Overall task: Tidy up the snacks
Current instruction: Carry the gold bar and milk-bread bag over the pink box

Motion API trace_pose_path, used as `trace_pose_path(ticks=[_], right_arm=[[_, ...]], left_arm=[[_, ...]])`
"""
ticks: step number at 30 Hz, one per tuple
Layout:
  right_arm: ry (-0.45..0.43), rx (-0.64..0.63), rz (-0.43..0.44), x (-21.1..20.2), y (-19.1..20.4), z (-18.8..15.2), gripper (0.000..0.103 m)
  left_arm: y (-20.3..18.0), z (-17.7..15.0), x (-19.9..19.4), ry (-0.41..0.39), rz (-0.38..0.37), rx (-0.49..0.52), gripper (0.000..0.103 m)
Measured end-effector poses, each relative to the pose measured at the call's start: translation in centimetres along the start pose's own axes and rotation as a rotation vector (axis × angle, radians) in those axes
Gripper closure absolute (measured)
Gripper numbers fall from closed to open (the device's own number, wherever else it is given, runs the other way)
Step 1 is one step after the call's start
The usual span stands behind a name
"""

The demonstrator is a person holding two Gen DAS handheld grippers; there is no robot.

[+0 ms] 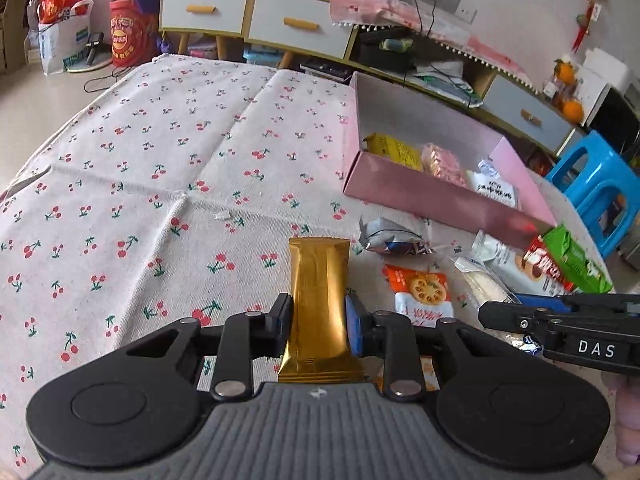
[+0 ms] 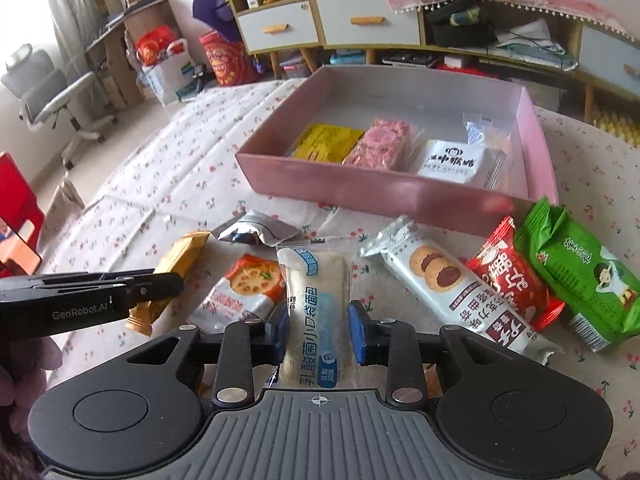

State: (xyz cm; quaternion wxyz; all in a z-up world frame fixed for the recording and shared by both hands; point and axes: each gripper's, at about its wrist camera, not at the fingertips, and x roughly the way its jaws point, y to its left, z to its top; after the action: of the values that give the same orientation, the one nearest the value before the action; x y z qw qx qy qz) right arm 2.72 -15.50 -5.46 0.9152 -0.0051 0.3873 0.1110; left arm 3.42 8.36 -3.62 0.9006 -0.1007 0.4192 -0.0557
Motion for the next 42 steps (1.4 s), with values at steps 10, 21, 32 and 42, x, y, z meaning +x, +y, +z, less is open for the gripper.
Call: trace_pose_path(ticks=[10,21,32,42], right_arm=[[-0.059,0.106,0.056,-2.0,-1.2,1.7,0.074],[-0.148,0.232,0.028,-2.7,-5.5,4.8,0.074],[-0.240,0.364,0.030,-2.4,-10.6,6.4,0.074],[-0.274,0.513,0.064,-0.6,-14.5,6.2,0.074]], left_arm=[[-0.6,1.5,-0.9,-0.039,-0.038,-0.025,0.077],[-4.0,4.0,-0.4,-0.059,-0.065,0.000,0.077],[-8.6,7.5,3.1,-0.065,-0.134,0.076,0.077],[-11.0,9.4,6.8,-0.049,-0.196,0.096,0.077]])
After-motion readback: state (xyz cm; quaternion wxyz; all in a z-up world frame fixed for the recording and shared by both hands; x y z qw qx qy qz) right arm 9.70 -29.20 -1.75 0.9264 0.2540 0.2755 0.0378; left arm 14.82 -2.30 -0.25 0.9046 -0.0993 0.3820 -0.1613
